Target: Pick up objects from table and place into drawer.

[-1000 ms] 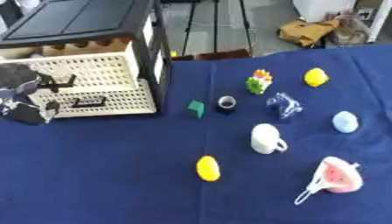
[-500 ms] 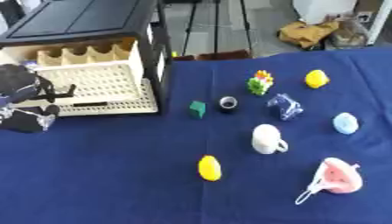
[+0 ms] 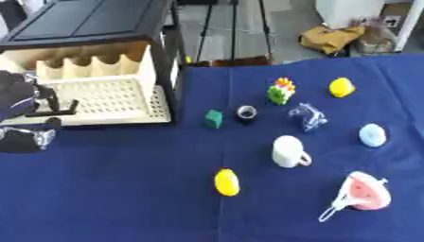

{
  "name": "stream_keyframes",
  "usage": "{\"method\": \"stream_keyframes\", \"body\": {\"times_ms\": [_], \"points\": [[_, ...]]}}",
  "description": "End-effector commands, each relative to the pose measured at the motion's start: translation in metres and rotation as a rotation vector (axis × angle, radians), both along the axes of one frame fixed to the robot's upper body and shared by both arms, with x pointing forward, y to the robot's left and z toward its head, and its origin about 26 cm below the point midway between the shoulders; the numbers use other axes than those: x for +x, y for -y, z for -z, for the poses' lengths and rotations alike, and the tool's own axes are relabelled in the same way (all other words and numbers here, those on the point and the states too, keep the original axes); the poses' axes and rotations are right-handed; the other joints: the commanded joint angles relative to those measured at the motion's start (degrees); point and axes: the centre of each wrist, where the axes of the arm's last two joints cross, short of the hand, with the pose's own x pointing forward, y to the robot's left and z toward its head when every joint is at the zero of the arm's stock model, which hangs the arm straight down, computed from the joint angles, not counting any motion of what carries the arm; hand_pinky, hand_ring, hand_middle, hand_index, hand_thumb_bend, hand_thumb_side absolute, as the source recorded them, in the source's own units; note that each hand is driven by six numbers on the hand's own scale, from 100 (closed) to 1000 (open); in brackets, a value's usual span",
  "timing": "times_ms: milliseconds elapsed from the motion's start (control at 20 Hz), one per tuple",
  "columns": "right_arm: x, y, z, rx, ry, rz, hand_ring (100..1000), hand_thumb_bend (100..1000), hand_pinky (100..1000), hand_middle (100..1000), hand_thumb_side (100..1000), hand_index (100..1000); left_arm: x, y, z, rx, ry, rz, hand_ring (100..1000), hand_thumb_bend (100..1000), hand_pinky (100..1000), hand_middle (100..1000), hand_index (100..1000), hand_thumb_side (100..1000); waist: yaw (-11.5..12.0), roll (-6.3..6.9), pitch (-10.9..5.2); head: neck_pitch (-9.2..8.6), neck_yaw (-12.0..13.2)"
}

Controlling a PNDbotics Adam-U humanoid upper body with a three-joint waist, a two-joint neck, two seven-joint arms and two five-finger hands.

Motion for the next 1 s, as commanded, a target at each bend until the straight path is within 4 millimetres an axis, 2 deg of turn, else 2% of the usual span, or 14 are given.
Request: {"method": "stream_keyframes", "body": {"times_ms": [50,150,200,350,400,450,600,850,1000], "points": [[-0.004,0.001,-0.007,-0.003,0.026,0.001,689,100,619,629,965,747,-0.008,-0.003,-0.012,0.014,0.012,-0.008,100,100,100,105,847,383,0.1,-0.13,-1.38,0.03,-0.2],[-0.004,0.001,-0.007,-0.003,0.026,0.001,689,100,620,628,965,747,-0.009,-0.003,-0.012,0.004,-0.005,0.002,100,100,100,107,911,387,0.1,-0.16,-1.34,-0.01,-0.2],[-0.004,0.001,-0.007,-0.002,0.026,0.001,689,100,620,628,964,746,-0.009,-0.003,-0.012,-0.001,-0.014,0.006,100,100,100,110,995,389,0.1,-0.17,-1.32,0.00,-0.2],[-0.004,0.002,-0.006,0.000,0.023,0.003,689,100,621,626,965,745,-0.013,-0.001,-0.015,-0.020,-0.037,0.034,100,100,100,111,1000,404,0.2,-0.20,-1.31,0.07,-0.3],[-0.004,0.002,-0.006,0.001,0.022,0.004,689,100,621,626,963,745,-0.015,-0.001,-0.018,-0.030,-0.035,0.046,100,100,100,112,998,434,0.2,-0.20,-1.32,0.13,-0.3],[-0.004,0.002,-0.006,0.001,0.021,0.005,689,100,621,626,965,745,-0.018,-0.001,-0.021,-0.042,-0.029,0.058,100,100,100,111,994,410,0.3,-0.19,-1.33,0.20,-0.3],[-0.004,0.001,-0.005,0.002,0.017,0.007,688,100,621,625,965,744,-0.023,-0.001,-0.028,-0.068,-0.014,0.093,100,100,100,111,979,421,0.3,-0.17,-1.36,0.28,-0.4],[-0.004,0.003,-0.005,0.001,0.017,0.013,689,100,622,626,966,744,-0.029,-0.004,-0.048,-0.109,0.076,0.175,100,100,100,108,981,441,0.5,-0.26,-1.46,0.72,-0.9],[-0.004,0.004,-0.005,0.001,0.020,0.020,691,100,622,628,973,746,-0.032,-0.006,-0.061,-0.140,0.144,0.240,100,100,100,104,984,476,0.7,-0.37,-1.70,1.09,-2.1]]}}
